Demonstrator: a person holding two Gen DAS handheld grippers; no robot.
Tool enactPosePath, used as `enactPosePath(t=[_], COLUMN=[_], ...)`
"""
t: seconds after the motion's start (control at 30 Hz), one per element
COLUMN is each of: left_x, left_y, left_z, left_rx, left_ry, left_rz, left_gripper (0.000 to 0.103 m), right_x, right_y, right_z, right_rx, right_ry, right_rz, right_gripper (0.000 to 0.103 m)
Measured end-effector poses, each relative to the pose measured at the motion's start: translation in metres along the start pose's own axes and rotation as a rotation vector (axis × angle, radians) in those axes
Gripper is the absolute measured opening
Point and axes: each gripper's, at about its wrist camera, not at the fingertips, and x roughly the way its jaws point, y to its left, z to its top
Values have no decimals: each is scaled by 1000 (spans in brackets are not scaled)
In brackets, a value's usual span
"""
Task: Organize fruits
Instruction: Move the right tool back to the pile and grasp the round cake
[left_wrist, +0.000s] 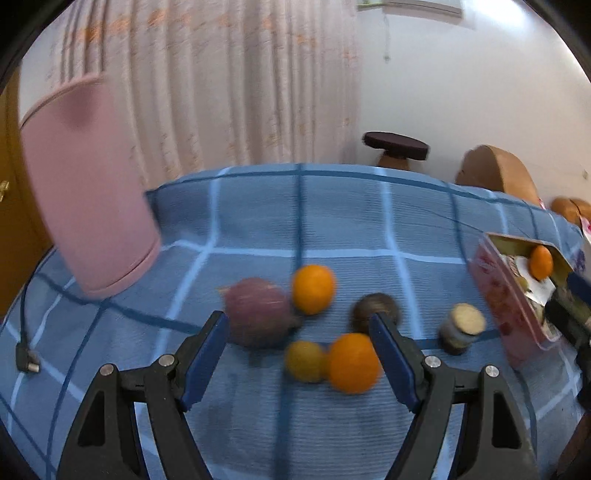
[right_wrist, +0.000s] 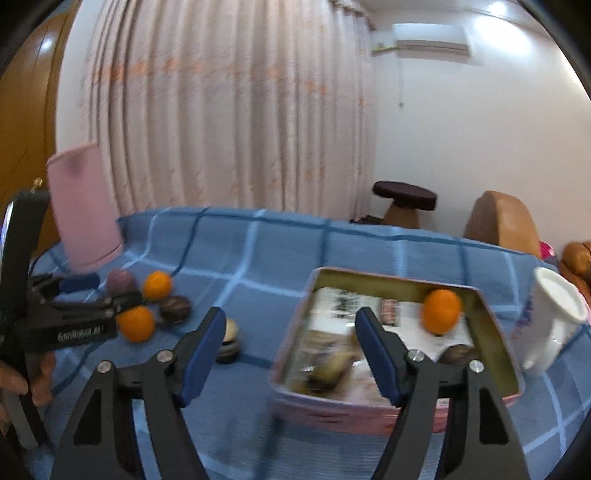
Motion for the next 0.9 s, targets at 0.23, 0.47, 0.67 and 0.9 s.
enactPosePath(t=[0.23, 0.47, 0.67, 0.9], left_x=[-5, -8, -10, -11], left_y=[39, 62, 56, 44], left_z=[0, 0, 0, -4], left_rx=[-37, -43, 0, 64], left_ry=[-11, -10, -8, 5], left_rz=[61, 75, 37, -45], left_gripper=[79, 79, 79, 79], right_x=[37, 77, 97, 90], right_y=[50, 64, 73, 74], right_z=[3, 2, 3, 0], right_rx=[-100, -119, -147, -164], right_ry=[107, 261, 324, 304], right_rz=[5, 18, -9, -39], right_gripper=[63, 60, 56, 37])
